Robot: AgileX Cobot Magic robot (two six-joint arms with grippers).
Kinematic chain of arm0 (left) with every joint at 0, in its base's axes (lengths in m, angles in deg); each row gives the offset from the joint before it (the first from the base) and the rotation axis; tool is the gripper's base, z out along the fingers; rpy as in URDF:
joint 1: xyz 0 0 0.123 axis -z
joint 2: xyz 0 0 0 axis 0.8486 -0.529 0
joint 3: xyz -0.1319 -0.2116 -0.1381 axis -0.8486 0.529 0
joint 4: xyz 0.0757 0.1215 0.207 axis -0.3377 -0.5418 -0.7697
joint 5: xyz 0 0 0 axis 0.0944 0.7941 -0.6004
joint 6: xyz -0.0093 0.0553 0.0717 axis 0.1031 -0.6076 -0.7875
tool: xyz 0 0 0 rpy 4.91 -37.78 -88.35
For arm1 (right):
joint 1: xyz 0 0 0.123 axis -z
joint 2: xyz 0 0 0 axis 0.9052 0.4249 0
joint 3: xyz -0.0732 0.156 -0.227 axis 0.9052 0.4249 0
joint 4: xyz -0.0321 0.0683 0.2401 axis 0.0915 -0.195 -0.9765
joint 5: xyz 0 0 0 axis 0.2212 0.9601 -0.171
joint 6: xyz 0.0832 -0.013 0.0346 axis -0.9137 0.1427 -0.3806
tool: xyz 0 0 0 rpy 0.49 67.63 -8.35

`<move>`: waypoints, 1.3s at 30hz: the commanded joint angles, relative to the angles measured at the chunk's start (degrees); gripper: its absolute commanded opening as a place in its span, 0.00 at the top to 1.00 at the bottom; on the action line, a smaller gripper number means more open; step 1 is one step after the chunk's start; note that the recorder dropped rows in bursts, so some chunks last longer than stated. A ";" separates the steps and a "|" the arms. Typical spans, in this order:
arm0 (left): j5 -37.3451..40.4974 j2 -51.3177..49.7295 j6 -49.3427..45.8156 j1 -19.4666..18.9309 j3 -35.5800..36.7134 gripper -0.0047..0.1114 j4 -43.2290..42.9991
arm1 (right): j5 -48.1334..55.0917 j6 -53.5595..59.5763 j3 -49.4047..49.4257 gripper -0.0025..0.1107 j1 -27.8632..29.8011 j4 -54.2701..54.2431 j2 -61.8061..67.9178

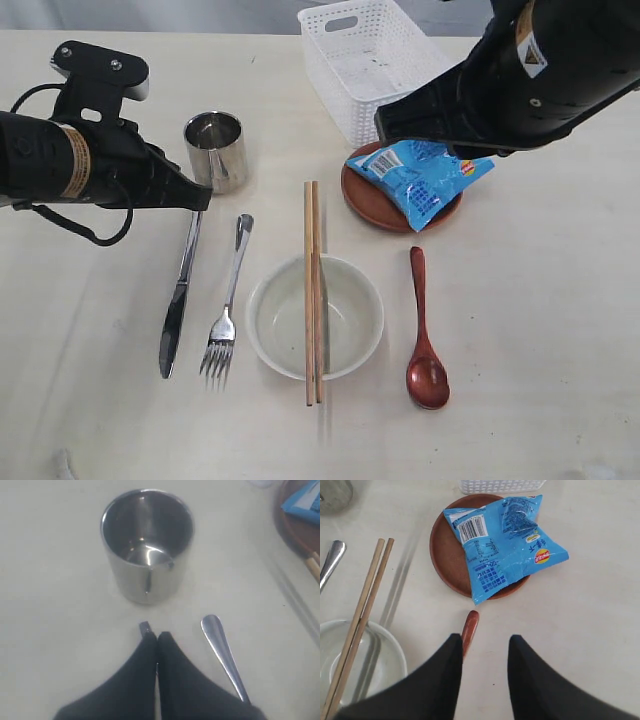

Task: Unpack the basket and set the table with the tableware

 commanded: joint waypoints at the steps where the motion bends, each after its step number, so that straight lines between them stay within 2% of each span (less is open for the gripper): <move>1: 0.57 0.31 -0.26 -0.16 -0.08 0.96 -0.05 | -0.67 0.71 -0.11 0.71 0.35 7.03 -0.87; 4: 0.57 0.31 -0.26 -0.16 -0.08 0.96 -0.05 | -7.29 0.71 1.71 0.71 2.77 9.15 -4.04; 7: 0.57 0.31 -0.26 -0.16 -0.08 0.96 -0.05 | -20.25 1.14 7.13 0.71 8.53 9.50 -9.65; 10: 0.57 0.31 -0.26 -0.16 -0.08 0.96 -0.05 | -36.76 2.44 15.70 0.71 17.83 9.61 -16.83; 15: 0.57 0.31 -0.26 -0.16 -0.08 0.96 -0.05 | -63.10 6.33 31.89 0.71 36.96 10.89 -30.52; 19: 0.57 0.31 -0.26 -0.16 -0.08 0.96 -0.05 | -73.73 6.00 40.63 0.71 49.68 10.89 -42.43; 22: 0.57 0.31 -0.26 -0.16 -0.08 0.96 -0.05 | -77.27 5.26 45.27 0.71 56.19 10.64 -49.99; 27: 0.57 0.31 -0.26 -0.16 -0.08 0.96 -0.05 | -77.44 4.80 50.53 0.71 60.23 10.64 -59.39; 33: 0.57 0.31 -0.26 -0.16 -0.08 0.96 -0.05 | -77.53 3.67 53.89 0.71 60.23 10.64 -65.26; 39: 0.57 0.31 -0.26 -0.16 -0.08 0.96 -0.05 | -77.72 3.24 55.96 0.71 60.23 10.52 -65.50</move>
